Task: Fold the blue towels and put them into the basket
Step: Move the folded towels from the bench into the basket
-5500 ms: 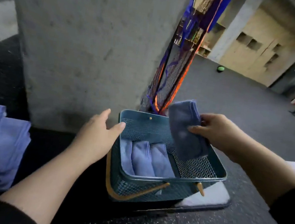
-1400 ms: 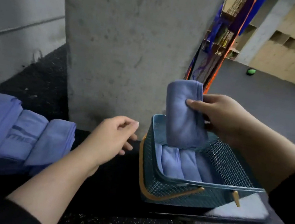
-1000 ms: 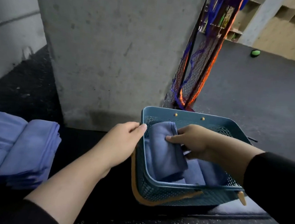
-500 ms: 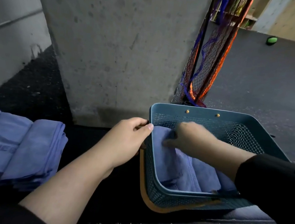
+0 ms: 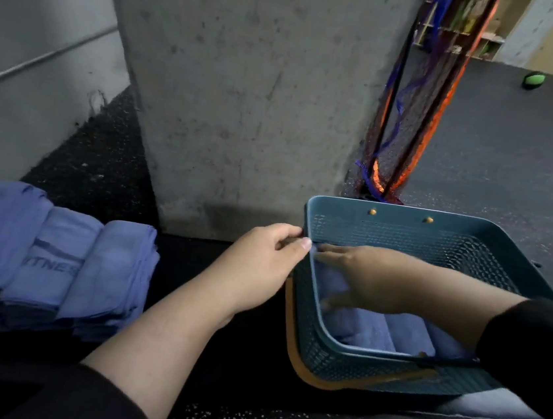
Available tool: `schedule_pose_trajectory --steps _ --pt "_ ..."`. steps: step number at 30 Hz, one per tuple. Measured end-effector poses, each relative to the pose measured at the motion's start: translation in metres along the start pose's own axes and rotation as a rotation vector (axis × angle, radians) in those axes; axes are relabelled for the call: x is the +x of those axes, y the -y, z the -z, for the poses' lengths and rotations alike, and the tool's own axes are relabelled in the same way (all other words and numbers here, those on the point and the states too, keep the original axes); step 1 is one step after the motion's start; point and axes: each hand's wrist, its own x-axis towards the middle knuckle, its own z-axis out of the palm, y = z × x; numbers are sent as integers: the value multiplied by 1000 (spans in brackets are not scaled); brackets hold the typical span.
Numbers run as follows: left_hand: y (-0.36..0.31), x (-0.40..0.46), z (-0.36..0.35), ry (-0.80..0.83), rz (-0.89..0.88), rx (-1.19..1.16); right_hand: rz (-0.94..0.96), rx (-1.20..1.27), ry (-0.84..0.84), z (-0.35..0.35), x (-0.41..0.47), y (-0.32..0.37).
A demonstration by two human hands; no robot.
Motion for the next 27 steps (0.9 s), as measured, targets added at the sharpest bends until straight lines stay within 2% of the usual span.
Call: schedule_pose_trajectory --steps 2,4,5,8,10,13,16,18,21,24,27 --pt "2 -5 12 -34 -12 30 -27 61 -297 19 -6 2" --pt "9 -9 34 -142 -27 103 -62 242 -639 44 -14 14" --pt "15 -10 48 -213 -25 155 -63 371 -752 60 -17 26" --pt "36 -18 98 -427 31 210 25 725 -865 104 -22 76" --pt "52 -25 131 -528 75 144 85 833 -836 116 -12 114" --pt "73 -41 167 -594 163 138 65 827 -744 102 20 175" --pt "87 -60 181 -573 247 194 -4 848 -518 59 66 220" --pt "94 -71 184 -536 279 267 -83 902 -358 30 92 242" --pt "103 -81 182 -443 310 453 -181 1127 -235 5 117 262" --pt "105 -86 173 -262 327 588 -292 1306 -213 -3 131 274" --pt "105 -88 170 -161 324 587 -342 1405 -220 -5 134 276"
